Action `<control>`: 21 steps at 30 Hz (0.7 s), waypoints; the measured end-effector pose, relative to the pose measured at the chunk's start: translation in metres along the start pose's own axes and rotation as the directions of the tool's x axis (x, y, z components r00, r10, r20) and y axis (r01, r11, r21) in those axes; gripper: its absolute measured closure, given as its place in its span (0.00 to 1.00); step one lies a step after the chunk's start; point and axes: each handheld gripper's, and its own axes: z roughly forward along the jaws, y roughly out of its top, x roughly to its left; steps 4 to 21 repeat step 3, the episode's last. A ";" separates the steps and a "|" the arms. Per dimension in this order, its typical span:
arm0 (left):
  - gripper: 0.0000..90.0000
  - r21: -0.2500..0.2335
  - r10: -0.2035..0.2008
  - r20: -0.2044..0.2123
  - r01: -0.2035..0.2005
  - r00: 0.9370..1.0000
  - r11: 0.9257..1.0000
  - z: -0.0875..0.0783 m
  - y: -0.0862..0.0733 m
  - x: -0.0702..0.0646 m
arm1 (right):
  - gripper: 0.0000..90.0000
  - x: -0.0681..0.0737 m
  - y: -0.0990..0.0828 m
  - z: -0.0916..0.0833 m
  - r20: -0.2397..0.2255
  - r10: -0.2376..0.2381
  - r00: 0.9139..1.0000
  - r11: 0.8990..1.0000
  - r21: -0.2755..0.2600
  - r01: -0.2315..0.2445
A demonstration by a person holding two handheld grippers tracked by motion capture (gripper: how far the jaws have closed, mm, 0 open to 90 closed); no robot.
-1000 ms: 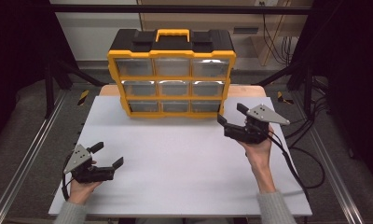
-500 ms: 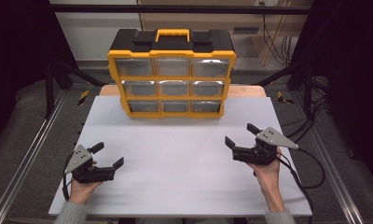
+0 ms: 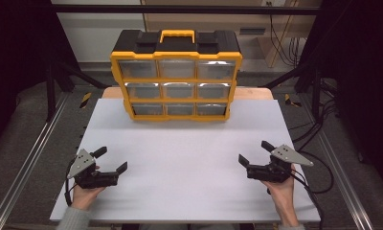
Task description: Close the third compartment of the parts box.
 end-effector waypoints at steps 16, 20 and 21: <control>0.01 -0.003 0.001 0.000 -0.001 1.000 1.000 0.000 0.000 0.000 | 0.00 -0.001 -0.003 -0.003 -0.002 0.004 1.000 1.000 0.004 -0.004; 0.01 -0.003 0.001 0.000 -0.001 1.000 1.000 0.000 0.000 0.000 | 0.00 -0.001 -0.003 -0.003 -0.002 0.004 1.000 1.000 0.004 -0.004; 0.01 -0.003 0.001 0.000 -0.001 1.000 1.000 0.000 0.000 0.000 | 0.00 -0.001 -0.003 -0.003 -0.002 0.004 1.000 1.000 0.004 -0.004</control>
